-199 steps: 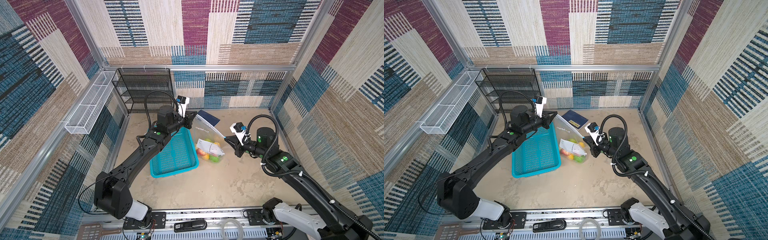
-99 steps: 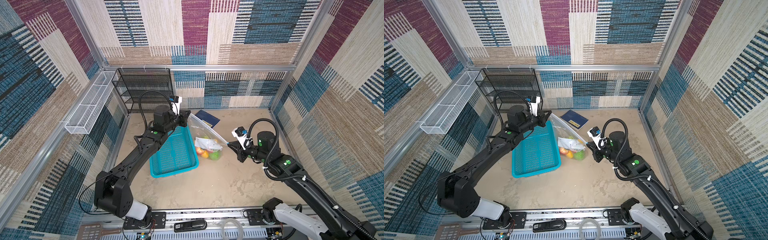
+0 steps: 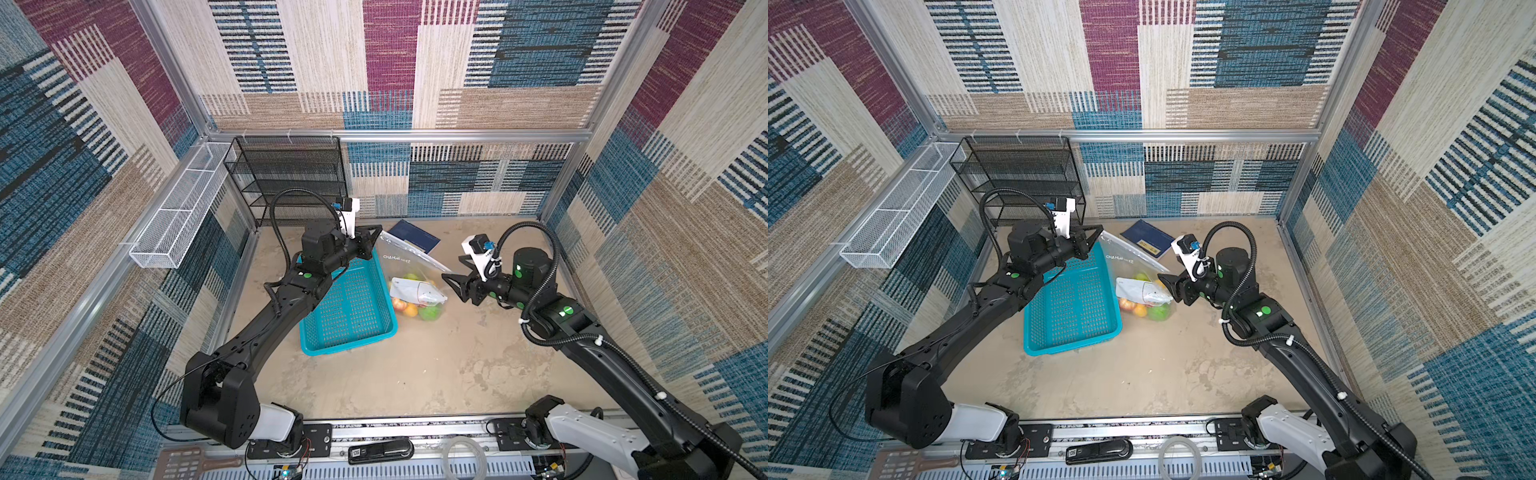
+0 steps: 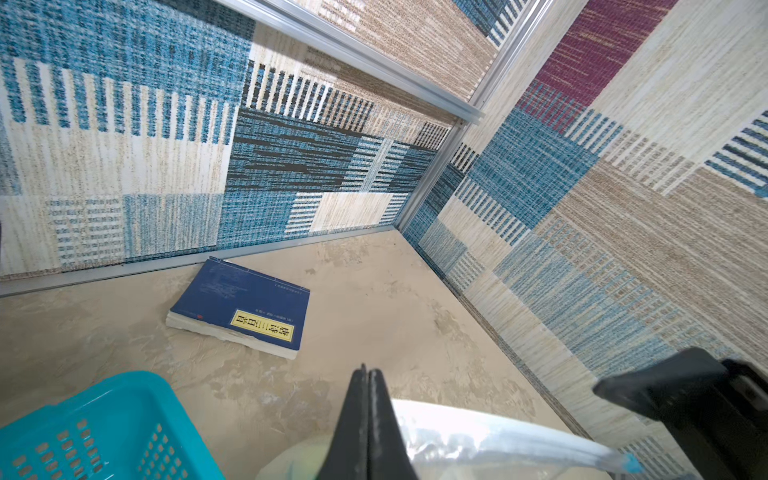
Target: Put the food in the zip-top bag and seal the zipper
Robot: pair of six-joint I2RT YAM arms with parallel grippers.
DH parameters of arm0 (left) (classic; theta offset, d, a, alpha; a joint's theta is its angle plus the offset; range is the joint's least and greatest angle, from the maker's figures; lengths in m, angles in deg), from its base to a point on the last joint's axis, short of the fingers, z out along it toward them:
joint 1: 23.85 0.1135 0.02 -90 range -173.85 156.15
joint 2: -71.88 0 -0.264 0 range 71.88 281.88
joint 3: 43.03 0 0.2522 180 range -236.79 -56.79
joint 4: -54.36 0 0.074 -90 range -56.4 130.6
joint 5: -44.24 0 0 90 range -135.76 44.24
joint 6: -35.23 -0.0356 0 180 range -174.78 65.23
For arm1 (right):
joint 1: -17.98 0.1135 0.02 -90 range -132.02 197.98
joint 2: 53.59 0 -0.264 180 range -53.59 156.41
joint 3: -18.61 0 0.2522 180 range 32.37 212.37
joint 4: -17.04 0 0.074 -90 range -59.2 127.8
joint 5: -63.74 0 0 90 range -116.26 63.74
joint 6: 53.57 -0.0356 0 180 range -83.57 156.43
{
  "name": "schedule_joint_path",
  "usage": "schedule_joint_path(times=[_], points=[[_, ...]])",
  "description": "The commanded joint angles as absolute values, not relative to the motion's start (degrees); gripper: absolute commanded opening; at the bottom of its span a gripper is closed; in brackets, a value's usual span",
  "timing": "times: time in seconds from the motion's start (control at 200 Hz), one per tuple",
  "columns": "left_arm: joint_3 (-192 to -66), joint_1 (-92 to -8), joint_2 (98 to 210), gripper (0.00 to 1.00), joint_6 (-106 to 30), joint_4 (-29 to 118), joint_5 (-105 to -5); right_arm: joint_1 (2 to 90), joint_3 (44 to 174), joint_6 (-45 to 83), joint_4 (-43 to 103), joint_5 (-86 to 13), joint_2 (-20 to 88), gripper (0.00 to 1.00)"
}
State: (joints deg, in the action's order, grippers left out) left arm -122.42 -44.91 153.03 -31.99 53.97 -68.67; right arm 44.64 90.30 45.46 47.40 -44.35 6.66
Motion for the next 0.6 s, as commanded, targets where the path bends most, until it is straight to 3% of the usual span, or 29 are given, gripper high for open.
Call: schedule_joint_path(times=[0.0,0.16,0.26,0.536,0.566,0.596], points=[[-121.94,-44.94,152.33,0.00,-31.04,56.39,-70.27,44.70,92.81,47.65,43.15,-45.73,10.88,0.72],[-121.50,-45.12,152.10,0.00,-30.91,56.28,-70.70,44.70,95.96,48.88,41.79,-48.25,17.21,0.71],[-121.22,-45.12,151.95,0.00,-30.70,56.23,-70.81,44.69,96.44,47.70,40.60,-52.45,19.36,0.62],[-120.82,-45.29,151.60,0.00,-30.09,56.16,-70.65,44.69,97.97,43.29,42.39,-55.38,23.03,0.09],[-120.78,-45.29,151.44,0.00,-30.09,56.07,-70.55,44.70,98.15,43.02,42.71,-55.76,23.29,0.00],[-120.77,-45.28,151.35,0.00,-30.25,55.92,-70.71,44.69,98.35,42.45,42.90,-55.58,23.46,0.00]])
